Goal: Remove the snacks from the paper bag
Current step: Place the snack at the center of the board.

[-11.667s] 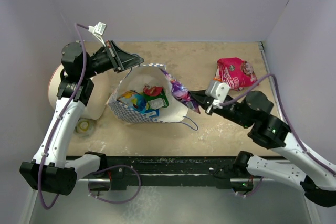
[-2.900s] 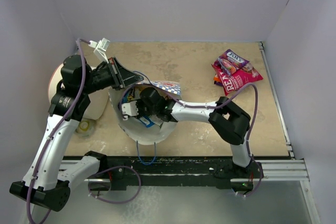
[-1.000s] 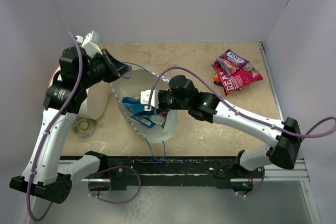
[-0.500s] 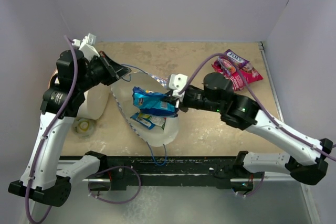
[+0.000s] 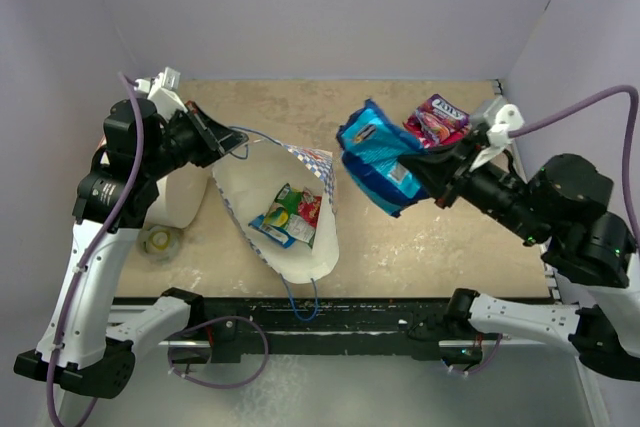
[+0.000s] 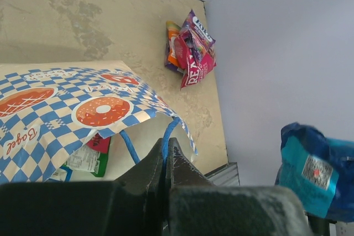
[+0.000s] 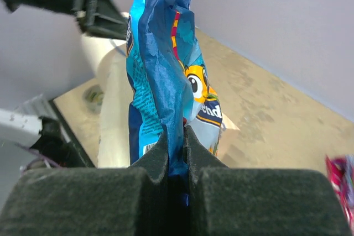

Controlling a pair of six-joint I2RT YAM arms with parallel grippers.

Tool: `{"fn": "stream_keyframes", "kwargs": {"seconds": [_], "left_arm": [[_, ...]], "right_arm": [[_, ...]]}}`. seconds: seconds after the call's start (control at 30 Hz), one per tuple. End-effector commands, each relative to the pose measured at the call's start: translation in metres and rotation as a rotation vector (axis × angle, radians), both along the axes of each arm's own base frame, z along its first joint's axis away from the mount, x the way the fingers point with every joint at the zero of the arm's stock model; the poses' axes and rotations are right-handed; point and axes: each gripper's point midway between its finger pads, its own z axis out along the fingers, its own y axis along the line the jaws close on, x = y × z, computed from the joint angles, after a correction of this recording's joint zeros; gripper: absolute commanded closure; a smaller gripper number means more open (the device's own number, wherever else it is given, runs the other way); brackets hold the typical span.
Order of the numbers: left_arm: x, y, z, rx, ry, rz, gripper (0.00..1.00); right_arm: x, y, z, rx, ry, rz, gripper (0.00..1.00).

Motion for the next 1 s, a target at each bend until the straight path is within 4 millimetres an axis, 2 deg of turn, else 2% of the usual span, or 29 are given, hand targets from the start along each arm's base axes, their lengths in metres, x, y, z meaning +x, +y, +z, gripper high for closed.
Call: {"fn": "stream_keyframes", "kwargs": {"seconds": [0.0, 0.1, 0.23, 0.4, 0.57, 0.67, 0.73, 0.83, 0.97], "left_arm": [[-0.003, 0.003, 0.018, -0.008, -0.058, 0.005, 1.00], [-0.004, 0.004, 0.019, 0.003, -0.057, 0.003, 1.00], [-0.006, 0.005, 0.020, 0.019, -0.054, -0.004, 1.00], [-0.007, 0.001, 0.022, 0.020, -0.057, -0.028, 1.00], [-0.009, -0.001, 0.019, 0.016, -0.044, -0.049, 1.00], [-0.009, -0.002, 0.018, 0.014, -0.040, -0.049, 1.00], [-0.008, -0.002, 0.017, 0.014, -0.039, -0.051, 1.00], [-0.006, -0.003, 0.017, 0.013, -0.038, -0.054, 1.00], [-0.004, -0.004, 0.018, 0.013, -0.040, -0.056, 1.00]], "right_arm": [[0.024, -0.057, 0.026, 0.213, 0.088, -0.332, 1.00], [0.044, -0.081, -0.004, 0.160, 0.145, -0.552, 1.00], [0.065, -0.102, -0.045, 0.021, 0.180, -0.802, 1.00], [0.086, -0.102, -0.103, -0.184, 0.179, -0.978, 1.00], [0.115, -0.088, -0.190, -0.311, 0.339, -0.997, 1.00], [0.124, -0.089, -0.235, -0.319, 0.452, -1.038, 1.00], [0.123, -0.103, -0.256, -0.329, 0.491, -1.122, 1.00], [0.115, -0.139, -0.278, -0.261, 0.551, -1.294, 1.00], [0.111, -0.182, -0.296, -0.193, 0.628, -1.407, 1.00]]}}
